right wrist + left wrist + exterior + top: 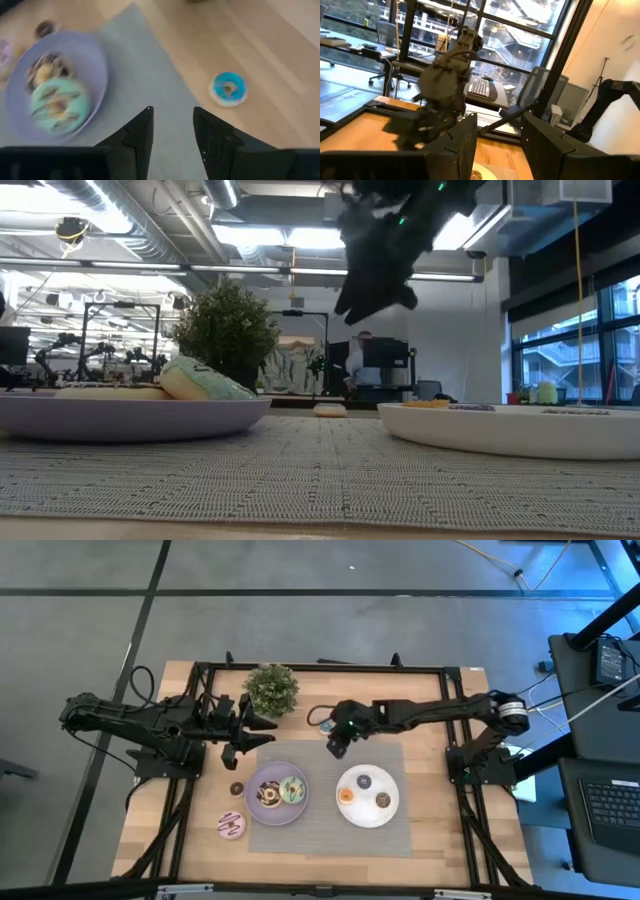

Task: Pick & Place donuts
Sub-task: Put the small blue donut on the white plate

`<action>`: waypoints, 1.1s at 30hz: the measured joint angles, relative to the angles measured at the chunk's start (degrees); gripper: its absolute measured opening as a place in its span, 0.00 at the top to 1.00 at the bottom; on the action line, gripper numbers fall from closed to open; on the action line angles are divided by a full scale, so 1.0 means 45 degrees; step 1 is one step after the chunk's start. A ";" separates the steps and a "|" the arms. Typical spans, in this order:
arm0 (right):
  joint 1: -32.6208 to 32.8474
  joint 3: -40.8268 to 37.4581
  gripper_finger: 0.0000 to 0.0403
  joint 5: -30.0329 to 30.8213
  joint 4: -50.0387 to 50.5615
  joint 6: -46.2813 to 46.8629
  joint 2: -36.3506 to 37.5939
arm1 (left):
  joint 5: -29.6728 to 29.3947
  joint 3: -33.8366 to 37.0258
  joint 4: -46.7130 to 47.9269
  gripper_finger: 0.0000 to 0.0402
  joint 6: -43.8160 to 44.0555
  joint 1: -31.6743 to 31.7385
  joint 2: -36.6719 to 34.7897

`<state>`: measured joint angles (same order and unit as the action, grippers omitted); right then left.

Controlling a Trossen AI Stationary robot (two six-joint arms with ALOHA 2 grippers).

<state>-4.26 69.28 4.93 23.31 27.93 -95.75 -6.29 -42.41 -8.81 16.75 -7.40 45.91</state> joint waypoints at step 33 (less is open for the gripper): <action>-0.2141 -0.0015 0.45 0.0986 -0.1421 0.0399 -0.2558 | -0.1174 0.0005 -0.0036 0.64 -0.0560 0.0010 0.0000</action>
<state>-13.90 69.21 9.37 16.92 29.73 -107.26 -11.57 -42.39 -8.98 14.23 -7.35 45.91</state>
